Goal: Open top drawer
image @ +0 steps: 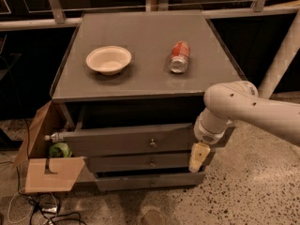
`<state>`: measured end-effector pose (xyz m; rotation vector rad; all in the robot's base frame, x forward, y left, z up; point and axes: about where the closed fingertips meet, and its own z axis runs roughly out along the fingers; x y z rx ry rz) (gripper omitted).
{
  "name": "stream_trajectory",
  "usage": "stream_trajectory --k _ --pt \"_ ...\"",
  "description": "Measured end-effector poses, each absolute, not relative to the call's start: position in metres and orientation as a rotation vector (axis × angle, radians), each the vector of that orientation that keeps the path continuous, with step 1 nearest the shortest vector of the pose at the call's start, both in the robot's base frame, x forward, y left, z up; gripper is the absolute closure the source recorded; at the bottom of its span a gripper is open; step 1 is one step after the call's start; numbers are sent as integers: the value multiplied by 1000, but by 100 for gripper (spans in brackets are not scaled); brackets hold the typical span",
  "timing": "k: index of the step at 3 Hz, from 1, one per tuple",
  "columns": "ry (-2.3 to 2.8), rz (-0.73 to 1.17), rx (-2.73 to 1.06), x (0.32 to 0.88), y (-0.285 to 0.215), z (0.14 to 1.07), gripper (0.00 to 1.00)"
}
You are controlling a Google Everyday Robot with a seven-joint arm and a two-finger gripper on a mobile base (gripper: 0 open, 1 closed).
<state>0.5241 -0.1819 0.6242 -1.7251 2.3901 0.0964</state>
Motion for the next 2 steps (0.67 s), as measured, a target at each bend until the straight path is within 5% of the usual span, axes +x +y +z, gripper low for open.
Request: stream_trajectory --k 2 --pt "2423 110 -1722 511 -189 626 0"
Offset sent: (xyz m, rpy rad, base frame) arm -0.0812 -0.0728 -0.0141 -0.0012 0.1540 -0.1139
